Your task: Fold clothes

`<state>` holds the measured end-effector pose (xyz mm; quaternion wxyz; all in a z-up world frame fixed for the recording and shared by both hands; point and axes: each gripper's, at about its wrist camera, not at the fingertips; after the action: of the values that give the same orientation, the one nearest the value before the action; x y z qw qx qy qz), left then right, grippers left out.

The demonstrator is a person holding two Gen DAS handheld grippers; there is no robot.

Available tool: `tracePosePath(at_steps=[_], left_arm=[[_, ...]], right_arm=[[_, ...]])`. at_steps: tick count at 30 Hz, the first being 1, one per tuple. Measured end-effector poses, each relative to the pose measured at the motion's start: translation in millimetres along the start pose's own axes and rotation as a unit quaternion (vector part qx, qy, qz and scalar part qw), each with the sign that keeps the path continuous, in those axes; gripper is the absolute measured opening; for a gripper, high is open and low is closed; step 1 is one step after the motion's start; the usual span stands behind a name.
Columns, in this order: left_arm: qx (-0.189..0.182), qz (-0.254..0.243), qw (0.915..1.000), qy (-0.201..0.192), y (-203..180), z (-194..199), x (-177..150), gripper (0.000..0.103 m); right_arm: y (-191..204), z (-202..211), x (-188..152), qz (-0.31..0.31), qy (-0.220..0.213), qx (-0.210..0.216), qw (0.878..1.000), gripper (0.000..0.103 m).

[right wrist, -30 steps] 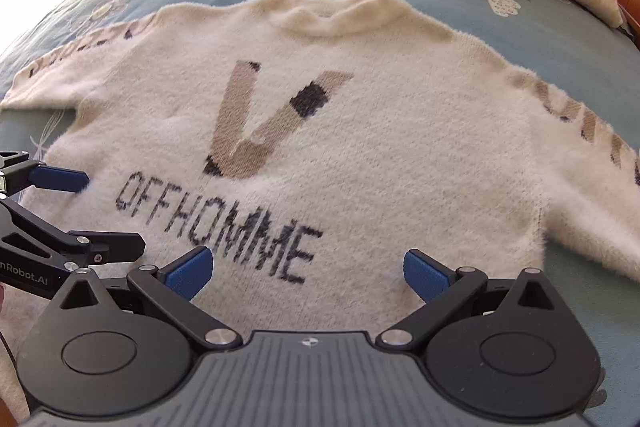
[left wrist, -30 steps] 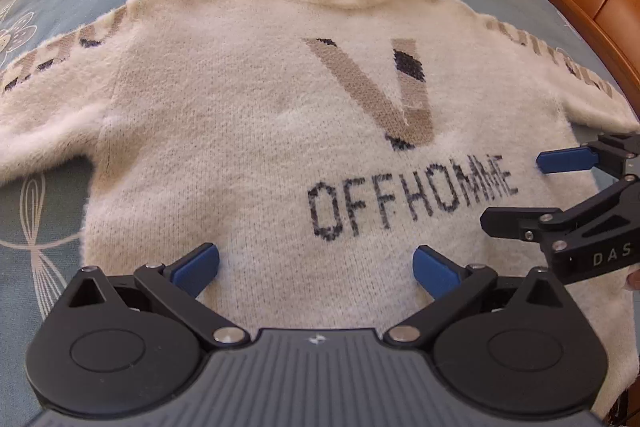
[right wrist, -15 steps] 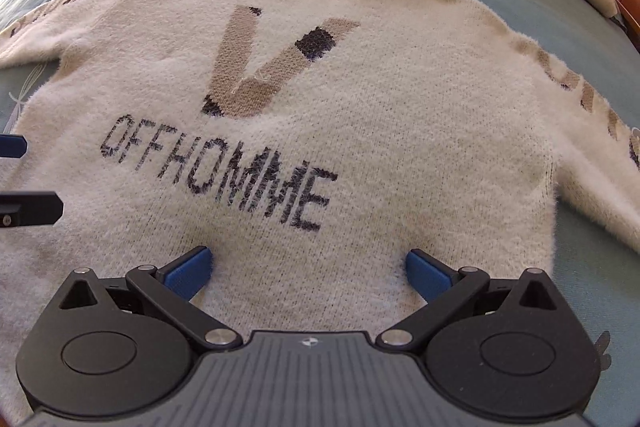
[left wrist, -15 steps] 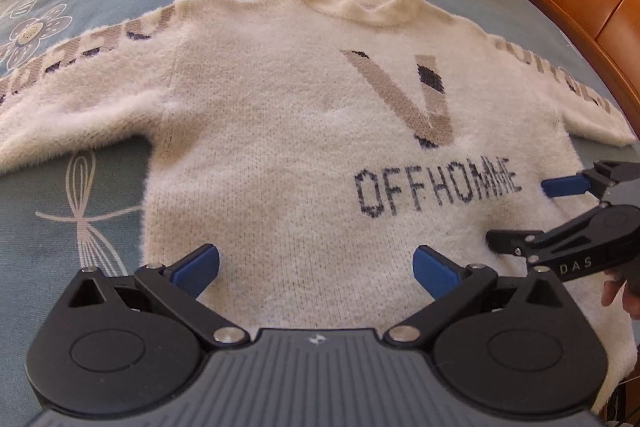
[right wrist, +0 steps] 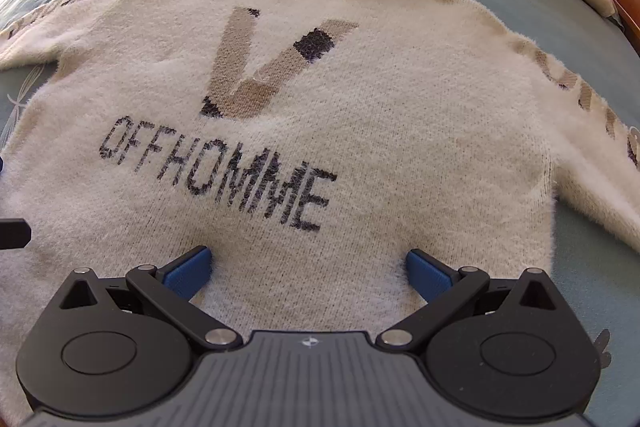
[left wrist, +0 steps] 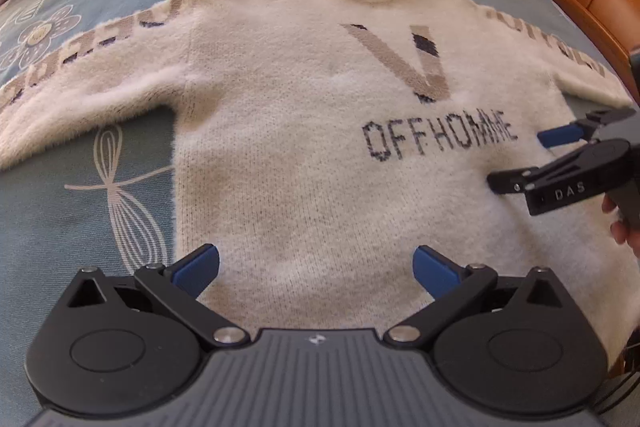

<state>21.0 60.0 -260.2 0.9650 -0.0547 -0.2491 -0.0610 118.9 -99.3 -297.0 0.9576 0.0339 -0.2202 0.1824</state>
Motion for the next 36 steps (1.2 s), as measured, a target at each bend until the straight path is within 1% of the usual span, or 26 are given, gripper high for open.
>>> tracePosePath(at_steps=[3,4,5,7,8,11,14,18,20,22,25,28,30,32,36], left_arm=[[-0.023,-0.063,0.9977,-0.001,-19.1,-0.3,-4.5,0.102],[-0.027,-0.079,0.9965,0.001,-24.2,-2.9,-5.7,0.102],[-0.028,-0.084,0.9961,0.008,-26.4,-6.2,-7.5,0.102],[-0.029,-0.08,0.996,0.028,-26.8,-13.2,-11.6,0.102],[-0.023,-0.072,0.9964,0.038,-25.0,-15.7,-14.9,0.102],[-0.013,-0.042,0.9974,0.056,-10.8,-9.1,-26.2,0.102],[-0.014,-0.043,0.9964,0.072,-4.6,2.4,-32.2,0.102],[-0.019,-0.046,0.9961,0.072,-3.2,13.2,-29.2,0.102],[-0.014,-0.049,0.9965,0.066,-2.7,14.6,-25.8,0.102],[-0.012,-0.051,0.9969,0.058,-2.7,13.4,-21.8,0.102],[-0.014,-0.051,0.9974,0.05,-3.4,11.3,-17.3,0.102],[-0.018,-0.051,0.9975,0.045,-4.9,11.3,-15.2,0.102],[-0.021,-0.055,0.9973,0.043,-6.3,11.4,-14.6,0.102],[-0.021,-0.063,0.9968,0.044,-8.1,10.3,-14.3,0.102],[-0.02,-0.088,0.9948,0.049,-12.4,9.2,-16.0,0.102]], right_arm=[[1.6,0.5,-0.7,0.0,-0.002,-0.004,1.0,0.103],[3.1,1.7,0.2,0.002,-0.005,-0.003,1.0,0.103],[5.4,3.7,2.1,0.005,-0.008,0.001,1.0,0.103],[10.0,7.8,5.8,0.012,-0.016,0.007,1.0,0.103],[12.3,9.8,7.7,0.015,-0.019,0.011,1.0,0.103],[19.3,15.9,13.4,0.025,-0.031,0.02,0.999,0.103],[28.0,19.9,17.3,0.038,-0.041,0.029,0.998,0.103],[51.4,11.9,11.7,0.078,-0.049,0.036,0.995,0.103],[63.1,8.0,8.9,0.098,-0.053,0.039,0.993,0.103],[65.4,12.8,-2.5,0.108,-0.05,0.045,0.992,0.103],[55.3,21.5,-24.8,0.109,-0.01,0.063,0.992,0.103],[50.5,30.8,-36.2,0.133,0.018,0.065,0.989,0.103],[49.9,35.5,-33.2,0.138,0.02,0.065,0.988,0.103],[51.7,36.9,-23.0,0.14,0.0,0.072,0.987,0.103],[68.5,27.8,-11.7,0.179,-0.003,0.122,0.976,0.103]])
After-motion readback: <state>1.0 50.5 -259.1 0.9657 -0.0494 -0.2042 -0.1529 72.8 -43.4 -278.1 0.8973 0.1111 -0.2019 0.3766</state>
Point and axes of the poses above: each gripper's, at about its wrist camera, not at the fingertips, and z roughly against the way its jaws point, y to its left, x to its top
